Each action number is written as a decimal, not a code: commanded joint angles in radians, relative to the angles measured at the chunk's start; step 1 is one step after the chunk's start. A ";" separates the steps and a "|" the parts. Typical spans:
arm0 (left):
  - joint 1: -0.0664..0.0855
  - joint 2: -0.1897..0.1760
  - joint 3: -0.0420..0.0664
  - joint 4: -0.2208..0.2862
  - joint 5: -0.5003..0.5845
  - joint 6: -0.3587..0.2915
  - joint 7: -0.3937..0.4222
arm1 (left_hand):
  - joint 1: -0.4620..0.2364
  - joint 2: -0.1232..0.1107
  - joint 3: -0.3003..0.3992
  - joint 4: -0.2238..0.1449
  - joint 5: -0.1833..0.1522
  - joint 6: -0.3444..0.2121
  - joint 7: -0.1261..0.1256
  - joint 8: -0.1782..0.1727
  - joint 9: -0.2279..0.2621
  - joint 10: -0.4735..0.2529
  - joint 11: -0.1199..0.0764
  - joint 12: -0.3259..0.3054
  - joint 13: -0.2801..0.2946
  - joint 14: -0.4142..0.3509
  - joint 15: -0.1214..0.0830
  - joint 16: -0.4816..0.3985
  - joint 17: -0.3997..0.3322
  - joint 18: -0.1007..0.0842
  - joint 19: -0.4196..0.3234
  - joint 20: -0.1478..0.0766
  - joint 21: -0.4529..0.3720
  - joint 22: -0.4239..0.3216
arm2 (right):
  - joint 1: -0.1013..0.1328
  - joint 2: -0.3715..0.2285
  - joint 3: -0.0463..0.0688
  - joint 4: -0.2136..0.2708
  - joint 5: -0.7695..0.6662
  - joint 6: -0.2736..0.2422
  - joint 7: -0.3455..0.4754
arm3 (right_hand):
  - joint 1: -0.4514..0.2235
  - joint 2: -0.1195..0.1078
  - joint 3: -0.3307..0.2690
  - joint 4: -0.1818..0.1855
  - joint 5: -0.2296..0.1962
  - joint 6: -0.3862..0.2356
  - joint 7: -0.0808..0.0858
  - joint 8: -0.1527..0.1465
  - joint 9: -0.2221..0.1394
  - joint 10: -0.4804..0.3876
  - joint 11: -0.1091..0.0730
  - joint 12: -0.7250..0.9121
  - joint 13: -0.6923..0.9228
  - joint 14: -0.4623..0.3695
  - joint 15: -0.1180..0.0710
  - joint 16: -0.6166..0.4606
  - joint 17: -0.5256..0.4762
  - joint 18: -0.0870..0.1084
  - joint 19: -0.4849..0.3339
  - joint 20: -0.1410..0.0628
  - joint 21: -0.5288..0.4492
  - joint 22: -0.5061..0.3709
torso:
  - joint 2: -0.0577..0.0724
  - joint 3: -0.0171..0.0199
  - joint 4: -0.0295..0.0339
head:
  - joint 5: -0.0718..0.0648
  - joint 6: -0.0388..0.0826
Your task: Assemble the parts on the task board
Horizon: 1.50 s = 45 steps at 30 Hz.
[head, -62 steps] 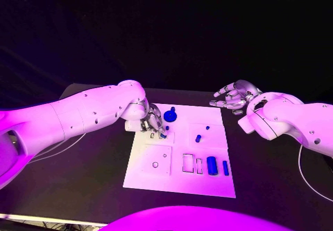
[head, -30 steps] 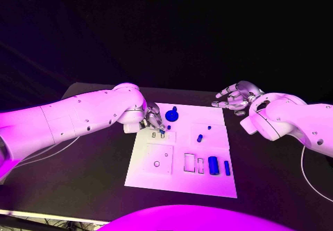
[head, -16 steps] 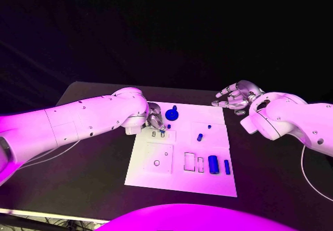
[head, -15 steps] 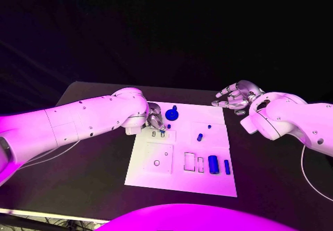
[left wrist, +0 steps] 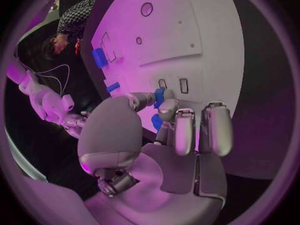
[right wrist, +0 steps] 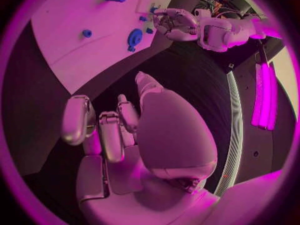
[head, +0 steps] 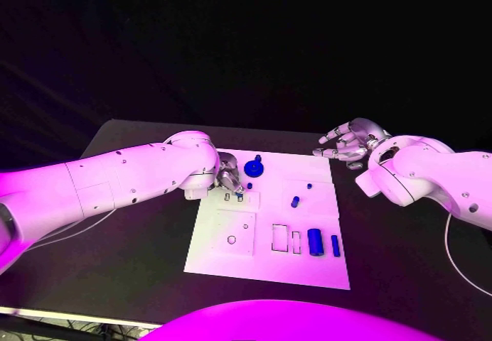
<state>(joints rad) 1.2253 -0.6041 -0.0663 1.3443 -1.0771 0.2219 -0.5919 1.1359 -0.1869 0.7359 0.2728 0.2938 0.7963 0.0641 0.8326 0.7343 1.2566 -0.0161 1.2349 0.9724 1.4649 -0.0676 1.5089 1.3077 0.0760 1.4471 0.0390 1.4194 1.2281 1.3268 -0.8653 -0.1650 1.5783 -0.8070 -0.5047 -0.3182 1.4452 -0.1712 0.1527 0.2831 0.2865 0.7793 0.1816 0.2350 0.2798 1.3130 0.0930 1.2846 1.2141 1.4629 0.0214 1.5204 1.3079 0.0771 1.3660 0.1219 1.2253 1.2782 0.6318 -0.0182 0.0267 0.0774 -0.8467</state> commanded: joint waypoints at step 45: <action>-0.015 -0.009 0.000 0.011 0.019 0.038 0.009 | -0.013 -0.001 0.210 -0.214 0.019 0.016 -0.006 0.006 0.002 0.010 -0.001 0.004 0.004 0.074 -0.010 -0.004 0.144 -0.011 0.001 -0.007 0.004 0.002 | -0.005 0.005 0.000 -0.005 -0.019 0.024 0.001 | 0.009 0.003 0.009 0.001 0.000 0.005 -0.003 0.005 0.001 -0.002 -0.002 0.002 -0.002 0.072 -0.006 -0.006 0.112 0.013 -0.006 -0.003 -0.008 -0.002 | 0.000 0.0001 0.0005 | -0.005 0.001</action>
<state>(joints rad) 1.2130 -0.6161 -0.0653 1.3567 -1.0634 0.2419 -0.5884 1.1242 -0.1984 0.7783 0.2304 0.3094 0.8015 0.0626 0.8316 0.7360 1.2602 -0.0196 1.2345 0.9756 1.4686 -0.0713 1.5089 1.3075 0.0760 1.4471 0.0391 1.4194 1.2288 1.3229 -0.8609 -0.1650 1.5727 -0.8144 -0.4948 -0.3207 1.4452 -0.1712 0.1551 0.2857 0.2865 0.7793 0.1816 0.2349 0.2798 1.3130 0.0930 1.2846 1.2129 1.4629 0.0214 1.5204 1.3074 0.0770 1.3660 0.1219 1.2210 1.2771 0.6321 -0.0183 0.0269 0.0722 -0.8453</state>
